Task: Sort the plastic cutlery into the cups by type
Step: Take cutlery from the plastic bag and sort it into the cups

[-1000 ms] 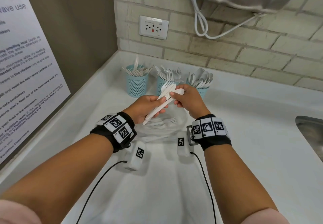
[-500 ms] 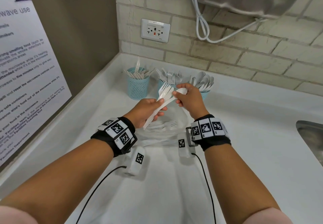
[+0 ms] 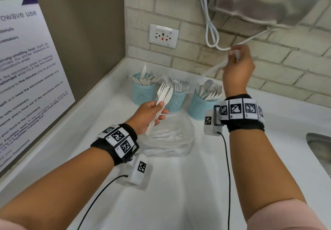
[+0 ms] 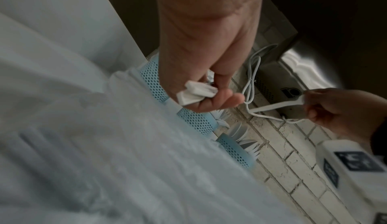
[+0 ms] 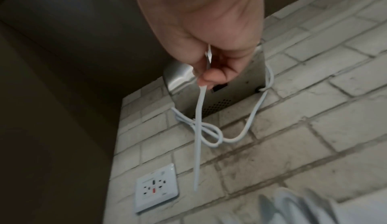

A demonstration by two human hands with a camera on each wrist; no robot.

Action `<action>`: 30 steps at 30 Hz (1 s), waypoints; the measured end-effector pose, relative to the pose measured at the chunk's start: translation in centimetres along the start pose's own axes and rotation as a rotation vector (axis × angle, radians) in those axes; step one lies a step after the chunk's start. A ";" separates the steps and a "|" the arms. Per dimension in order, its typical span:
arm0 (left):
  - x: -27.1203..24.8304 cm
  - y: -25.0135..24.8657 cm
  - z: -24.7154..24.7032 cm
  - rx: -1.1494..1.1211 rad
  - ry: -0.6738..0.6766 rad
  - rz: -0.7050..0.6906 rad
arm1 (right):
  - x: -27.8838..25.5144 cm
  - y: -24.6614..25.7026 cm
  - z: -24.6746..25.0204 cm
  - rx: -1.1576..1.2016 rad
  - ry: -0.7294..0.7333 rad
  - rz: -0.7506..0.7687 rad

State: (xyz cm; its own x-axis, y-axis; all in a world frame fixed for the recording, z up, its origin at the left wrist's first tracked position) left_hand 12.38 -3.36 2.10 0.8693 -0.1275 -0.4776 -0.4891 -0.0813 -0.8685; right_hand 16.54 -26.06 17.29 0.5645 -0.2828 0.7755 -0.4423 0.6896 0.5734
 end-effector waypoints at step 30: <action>-0.2 0.3 -1.9 -0.084 0.130 0.017 | -8.7 0.3 -6.5 -0.040 0.655 -0.043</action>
State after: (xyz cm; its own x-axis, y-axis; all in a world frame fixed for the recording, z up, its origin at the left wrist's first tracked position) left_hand 11.90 -5.22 2.21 0.8466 -0.2563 -0.4665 -0.5131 -0.1601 -0.8433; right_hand 15.99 -19.00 8.99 0.8940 0.1450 0.4239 -0.3909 0.7147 0.5800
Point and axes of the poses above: each hand's wrist, its own x-axis towards the middle knuckle, its own z-axis out of the back of the hand, y = z × x, the point moved 5 cm from there along x, towards the middle knuckle, and after that the axes turned 14 degrees about z, right-handed, at the moved point
